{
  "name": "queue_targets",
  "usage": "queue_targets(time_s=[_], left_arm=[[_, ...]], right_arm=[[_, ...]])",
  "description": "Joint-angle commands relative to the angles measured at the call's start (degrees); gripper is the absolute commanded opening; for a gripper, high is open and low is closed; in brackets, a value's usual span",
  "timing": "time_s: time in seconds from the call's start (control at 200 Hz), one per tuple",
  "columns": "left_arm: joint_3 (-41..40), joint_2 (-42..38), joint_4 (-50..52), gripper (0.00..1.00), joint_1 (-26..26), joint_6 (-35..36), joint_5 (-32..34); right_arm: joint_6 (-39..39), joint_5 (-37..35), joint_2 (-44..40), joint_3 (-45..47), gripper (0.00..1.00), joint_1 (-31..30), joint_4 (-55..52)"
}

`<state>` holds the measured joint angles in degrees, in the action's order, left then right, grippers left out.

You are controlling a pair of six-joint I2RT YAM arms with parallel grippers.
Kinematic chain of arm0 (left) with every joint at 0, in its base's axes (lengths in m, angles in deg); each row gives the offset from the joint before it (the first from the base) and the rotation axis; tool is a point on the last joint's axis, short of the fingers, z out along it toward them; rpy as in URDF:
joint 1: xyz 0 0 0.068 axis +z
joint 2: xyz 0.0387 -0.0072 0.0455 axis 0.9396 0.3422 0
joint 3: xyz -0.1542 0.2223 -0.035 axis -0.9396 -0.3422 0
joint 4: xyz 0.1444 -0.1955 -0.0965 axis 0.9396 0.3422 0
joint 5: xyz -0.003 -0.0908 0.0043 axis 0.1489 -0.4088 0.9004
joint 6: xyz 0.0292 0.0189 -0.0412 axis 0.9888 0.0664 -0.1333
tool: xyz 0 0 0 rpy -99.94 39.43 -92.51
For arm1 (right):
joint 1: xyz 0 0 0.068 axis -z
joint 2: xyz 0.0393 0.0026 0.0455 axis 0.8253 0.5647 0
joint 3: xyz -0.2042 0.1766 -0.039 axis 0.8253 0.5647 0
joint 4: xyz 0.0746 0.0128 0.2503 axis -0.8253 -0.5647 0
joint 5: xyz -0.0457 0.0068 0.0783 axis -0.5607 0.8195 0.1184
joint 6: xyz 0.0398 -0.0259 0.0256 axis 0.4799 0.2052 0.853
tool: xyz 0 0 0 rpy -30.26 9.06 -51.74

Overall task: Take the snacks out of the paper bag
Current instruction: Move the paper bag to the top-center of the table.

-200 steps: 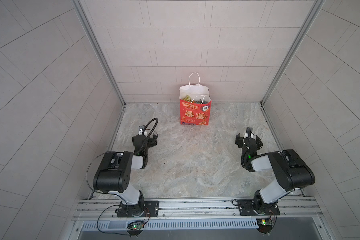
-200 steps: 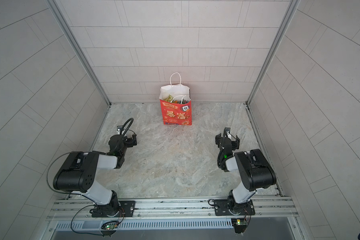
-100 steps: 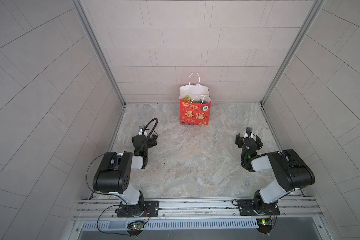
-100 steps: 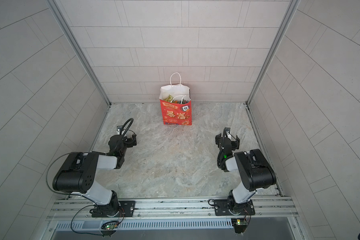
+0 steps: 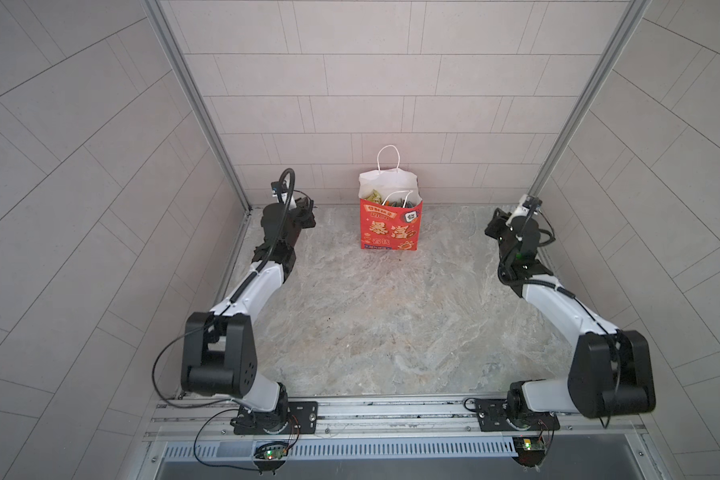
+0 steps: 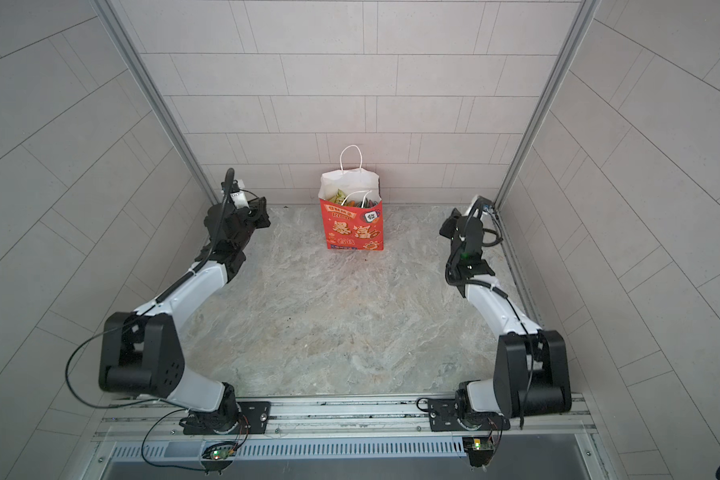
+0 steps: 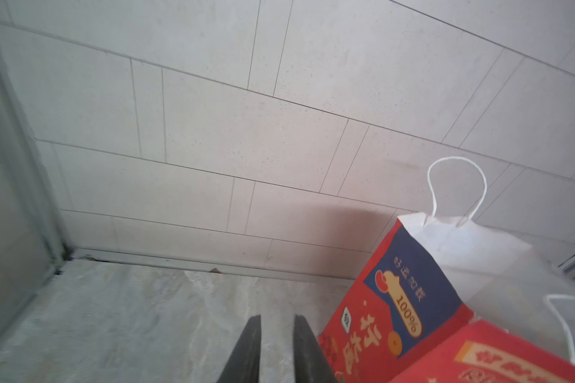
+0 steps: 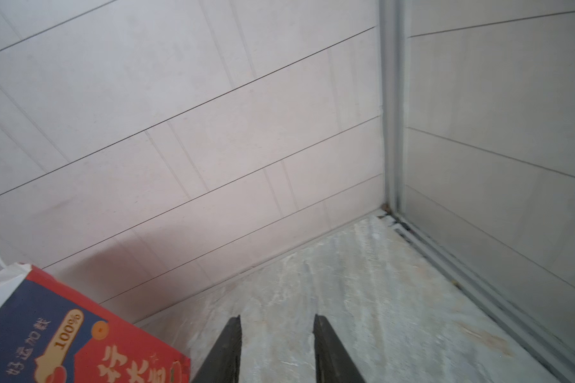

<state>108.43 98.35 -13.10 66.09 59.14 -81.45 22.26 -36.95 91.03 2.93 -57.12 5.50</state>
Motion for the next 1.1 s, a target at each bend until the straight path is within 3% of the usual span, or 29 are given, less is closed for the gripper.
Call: queue_targets(time_s=[0.0, 0.07, 0.21, 0.42, 0.58, 0.991, 1.091], left_arm=[[9.29, 10.81, 13.61, 0.1, -0.31, -5.24, -11.58], [16.81, 16.87, 18.48, 0.0, -0.95, -4.12, -12.93], [28.56, 27.43, 23.51, 0.0, -1.06, -4.96, -16.54], [41.03, 40.72, 21.67, 0.0, -1.58, -9.27, -23.96], [51.08, 49.79, 21.63, 0.0, -2.98, -11.06, -26.82], [75.39, 68.8, 24.7, 0.0, -6.27, -14.88, -30.54], [76.93, 70.08, 24.62, 0.0, -6.81, -14.63, -31.09]], right_arm=[[2.22, 16.37, 10.09, -10.93, 0.21, -0.15, -20.72], [1.15, 20.8, 17.46, -19.78, 0.17, -0.44, -24.94], [1.71, 28.16, 31.38, -36.0, 0.08, -1.47, -29.8], [3.67, 35.3, 47.89, -54.62, 0.05, -4.21, -33.04], [7.52, 38.2, 55.07, -60.19, 0.03, -4.78, -26.88], [12.5, 44.02, 70.63, -76.72, 0.02, -5.18, -26.07], [13.01, 44.74, 72.0, -77.62, 0.02, -5.68, -25.46]])
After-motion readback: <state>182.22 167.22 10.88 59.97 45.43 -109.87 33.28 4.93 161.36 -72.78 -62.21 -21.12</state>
